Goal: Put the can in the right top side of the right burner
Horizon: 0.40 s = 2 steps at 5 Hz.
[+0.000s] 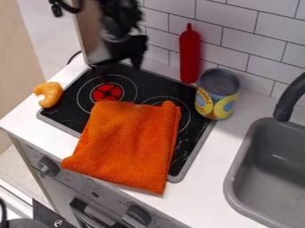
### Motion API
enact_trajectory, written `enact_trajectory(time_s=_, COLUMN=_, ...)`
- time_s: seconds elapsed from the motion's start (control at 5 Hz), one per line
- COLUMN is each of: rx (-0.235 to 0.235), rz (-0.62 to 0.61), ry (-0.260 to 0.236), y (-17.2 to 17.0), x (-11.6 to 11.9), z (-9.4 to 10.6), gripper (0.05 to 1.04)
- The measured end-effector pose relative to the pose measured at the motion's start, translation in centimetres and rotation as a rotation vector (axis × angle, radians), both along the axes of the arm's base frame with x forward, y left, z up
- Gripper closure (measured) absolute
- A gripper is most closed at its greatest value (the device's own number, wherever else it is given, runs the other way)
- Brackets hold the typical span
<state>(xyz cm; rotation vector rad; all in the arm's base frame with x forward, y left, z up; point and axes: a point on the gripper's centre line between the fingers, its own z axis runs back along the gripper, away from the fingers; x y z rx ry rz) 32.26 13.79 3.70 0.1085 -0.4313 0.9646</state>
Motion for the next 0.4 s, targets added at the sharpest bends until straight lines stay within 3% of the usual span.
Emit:
enact_trajectory(time_s=0.2, rx=-0.047, rz=-0.229, ry=0.080, y=2.1, x=-1.7, z=0.8, gripper=0.085)
enact_trajectory(time_s=0.4, rx=-0.063, rz=-0.396, ry=0.125, y=3.5, x=-1.8, z=2.4, gripper=0.085)
